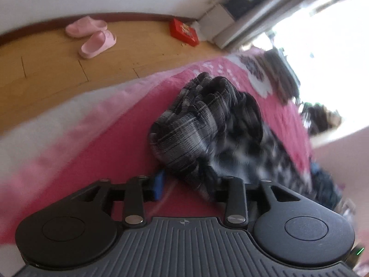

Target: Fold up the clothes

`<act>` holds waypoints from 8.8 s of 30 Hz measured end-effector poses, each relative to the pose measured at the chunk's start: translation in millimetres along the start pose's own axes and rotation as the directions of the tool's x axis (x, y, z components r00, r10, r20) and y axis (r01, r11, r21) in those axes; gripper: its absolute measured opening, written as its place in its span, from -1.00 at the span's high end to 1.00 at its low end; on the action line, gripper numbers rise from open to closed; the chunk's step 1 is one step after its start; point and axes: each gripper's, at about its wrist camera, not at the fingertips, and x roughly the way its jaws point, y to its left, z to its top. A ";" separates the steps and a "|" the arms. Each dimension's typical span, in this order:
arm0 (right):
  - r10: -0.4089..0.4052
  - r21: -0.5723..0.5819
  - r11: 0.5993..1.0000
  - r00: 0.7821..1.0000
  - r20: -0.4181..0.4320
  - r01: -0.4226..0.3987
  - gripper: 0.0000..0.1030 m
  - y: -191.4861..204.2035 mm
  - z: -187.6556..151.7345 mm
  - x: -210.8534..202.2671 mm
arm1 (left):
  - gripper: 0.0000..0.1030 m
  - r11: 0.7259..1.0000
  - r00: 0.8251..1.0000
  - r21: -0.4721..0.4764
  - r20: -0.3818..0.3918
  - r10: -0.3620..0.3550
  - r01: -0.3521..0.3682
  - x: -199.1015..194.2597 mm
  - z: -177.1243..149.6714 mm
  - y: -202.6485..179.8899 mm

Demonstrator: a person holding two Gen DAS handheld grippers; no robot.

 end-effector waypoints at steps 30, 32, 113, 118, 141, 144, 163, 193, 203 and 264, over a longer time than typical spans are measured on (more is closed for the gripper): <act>0.187 -0.906 0.212 0.925 -0.330 -0.366 0.22 269.1 20.0 189.5 | 0.00 0.500 0.985 0.863 -0.021 0.171 -0.068 102.8 59.0 -124.2; 0.184 -0.909 0.219 0.930 -0.318 -0.354 0.42 268.6 18.5 188.4 | 0.03 0.498 0.986 0.864 -0.014 0.165 -0.071 99.9 57.2 -123.1; 0.151 -0.857 0.447 0.966 -0.209 -0.255 0.88 149.1 82.0 166.2 | -0.01 0.444 0.944 0.863 0.101 0.315 -0.241 140.8 17.3 -179.2; 0.143 -0.920 0.382 0.989 -0.040 -0.093 0.96 161.7 74.7 141.4 | -0.01 0.435 0.946 0.868 0.109 0.306 -0.241 140.5 17.1 -178.6; 0.181 -0.609 0.773 0.982 -0.063 -0.181 0.05 118.6 152.1 201.0 | -0.01 0.402 0.947 0.887 0.106 0.302 -0.227 144.3 17.9 -176.9; 0.236 -0.227 0.947 0.972 0.007 -0.228 0.05 63.5 189.5 191.3 | -0.02 0.403 0.947 0.887 0.101 0.304 -0.224 145.1 18.6 -176.7; -0.106 0.597 0.781 0.904 0.415 -0.182 0.00 -241.1 91.9 -23.9 | -0.03 0.489 0.929 0.796 0.247 0.277 -0.358 99.3 79.8 -244.2; -0.300 0.670 0.743 0.895 0.330 0.002 0.96 -276.0 94.6 -1.0 | -0.03 0.397 0.946 0.907 -0.239 0.220 0.137 174.4 -57.2 -289.7; -0.364 0.685 0.721 0.899 0.243 0.106 0.96 -289.8 73.7 -49.3 | -0.03 0.444 0.940 0.883 -0.268 0.212 0.152 177.4 -39.7 -277.8; -0.357 -0.211 0.539 0.448 0.819 0.815 1.00 -11.7 103.7 -120.2 | -0.04 0.400 0.964 0.916 -0.141 0.225 0.040 195.0 -35.9 -272.2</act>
